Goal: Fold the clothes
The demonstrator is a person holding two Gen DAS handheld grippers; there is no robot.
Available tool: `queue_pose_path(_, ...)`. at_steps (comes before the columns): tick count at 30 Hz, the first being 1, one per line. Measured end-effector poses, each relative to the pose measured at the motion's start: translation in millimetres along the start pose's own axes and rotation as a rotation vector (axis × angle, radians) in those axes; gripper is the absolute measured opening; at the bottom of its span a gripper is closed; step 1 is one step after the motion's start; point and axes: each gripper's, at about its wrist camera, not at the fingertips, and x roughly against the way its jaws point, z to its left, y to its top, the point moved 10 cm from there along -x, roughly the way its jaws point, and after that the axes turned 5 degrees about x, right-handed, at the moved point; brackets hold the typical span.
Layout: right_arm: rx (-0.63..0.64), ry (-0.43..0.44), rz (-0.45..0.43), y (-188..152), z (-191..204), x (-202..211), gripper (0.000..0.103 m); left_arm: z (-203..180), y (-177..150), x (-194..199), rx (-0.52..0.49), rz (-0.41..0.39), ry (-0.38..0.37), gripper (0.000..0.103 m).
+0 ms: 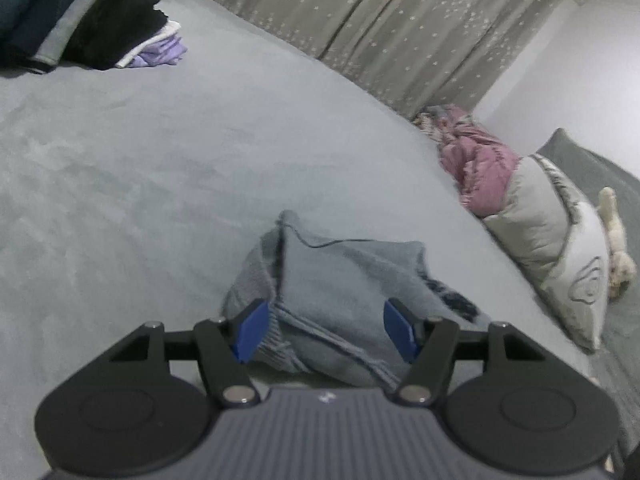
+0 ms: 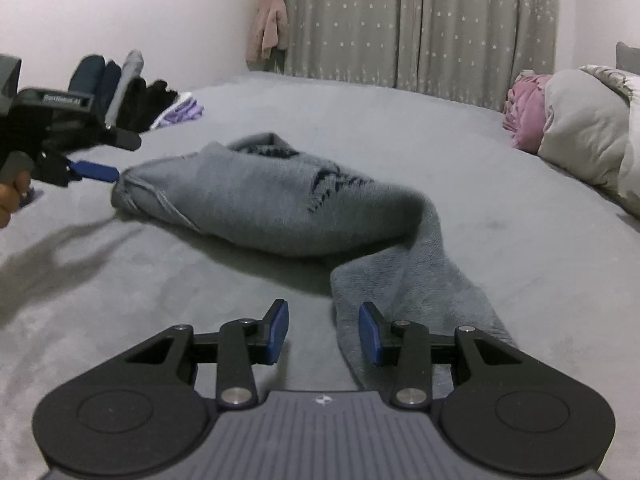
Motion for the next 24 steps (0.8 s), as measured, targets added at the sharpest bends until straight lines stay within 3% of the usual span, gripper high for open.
queue_pose_path(3,0.035,-0.029,0.004,-2,1,-10,0.034,3,-2,-11,0.003,0.009,0.016,0.057)
queue_pose_path(7,0.086,-0.095,0.001,-2,-2,-14,0.008,-2,1,-11,-0.038,-0.016,0.023,0.013)
queue_pose_path(8,0.084,-0.102,-0.012,1,-5,-10,0.005,-4,2,-8,-0.04,-0.026,0.015,0.009)
queue_pose_path(14,0.065,-0.13,-0.108,24,-25,27,0.002,-21,25,34,-0.013,-0.143,-0.058,0.006)
queue_pose_path(20,-0.038,-0.078,-0.224,50,-45,90,0.001,-34,44,106,-0.055,-0.293,-0.097,0.0)
queue_pose_path(24,-0.074,-0.025,-0.296,60,-44,133,0.0,-27,37,127,-0.055,-0.243,-0.1,0.0)
